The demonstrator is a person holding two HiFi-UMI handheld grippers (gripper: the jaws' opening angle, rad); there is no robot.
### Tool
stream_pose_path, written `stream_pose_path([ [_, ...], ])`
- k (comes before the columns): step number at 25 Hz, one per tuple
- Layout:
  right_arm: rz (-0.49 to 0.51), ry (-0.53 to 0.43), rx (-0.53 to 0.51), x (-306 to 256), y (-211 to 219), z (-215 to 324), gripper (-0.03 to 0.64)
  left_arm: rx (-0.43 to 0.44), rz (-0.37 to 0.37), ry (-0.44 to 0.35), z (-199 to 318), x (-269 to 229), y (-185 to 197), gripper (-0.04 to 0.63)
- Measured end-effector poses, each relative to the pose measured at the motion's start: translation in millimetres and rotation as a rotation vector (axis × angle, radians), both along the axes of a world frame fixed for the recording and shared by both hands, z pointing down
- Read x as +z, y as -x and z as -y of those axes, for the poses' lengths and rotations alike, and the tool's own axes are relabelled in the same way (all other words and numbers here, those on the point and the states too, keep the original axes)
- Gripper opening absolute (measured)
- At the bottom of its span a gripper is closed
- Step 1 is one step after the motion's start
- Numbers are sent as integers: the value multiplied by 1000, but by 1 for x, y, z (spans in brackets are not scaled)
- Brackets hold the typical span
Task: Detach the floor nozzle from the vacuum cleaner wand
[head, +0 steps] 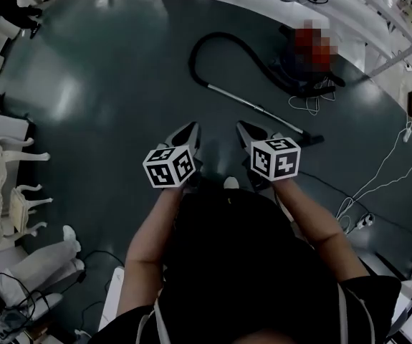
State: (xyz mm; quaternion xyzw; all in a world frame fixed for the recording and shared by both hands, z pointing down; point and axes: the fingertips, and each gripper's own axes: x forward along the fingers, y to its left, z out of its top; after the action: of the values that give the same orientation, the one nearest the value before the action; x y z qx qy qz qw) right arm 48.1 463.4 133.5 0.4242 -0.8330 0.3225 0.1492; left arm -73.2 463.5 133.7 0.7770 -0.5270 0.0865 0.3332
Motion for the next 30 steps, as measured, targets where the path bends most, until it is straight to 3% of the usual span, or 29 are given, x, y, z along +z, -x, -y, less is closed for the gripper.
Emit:
stream_pose_path([
  [11, 25, 49, 36, 17, 22, 39, -5, 23, 28, 19, 37, 9, 26, 8],
  [26, -23, 64, 29, 23, 106, 149, -5, 11, -36, 47, 149, 23, 111, 8],
  [30, -39, 69, 18, 26, 125, 174, -5, 37, -45, 19, 171, 23, 127, 8],
])
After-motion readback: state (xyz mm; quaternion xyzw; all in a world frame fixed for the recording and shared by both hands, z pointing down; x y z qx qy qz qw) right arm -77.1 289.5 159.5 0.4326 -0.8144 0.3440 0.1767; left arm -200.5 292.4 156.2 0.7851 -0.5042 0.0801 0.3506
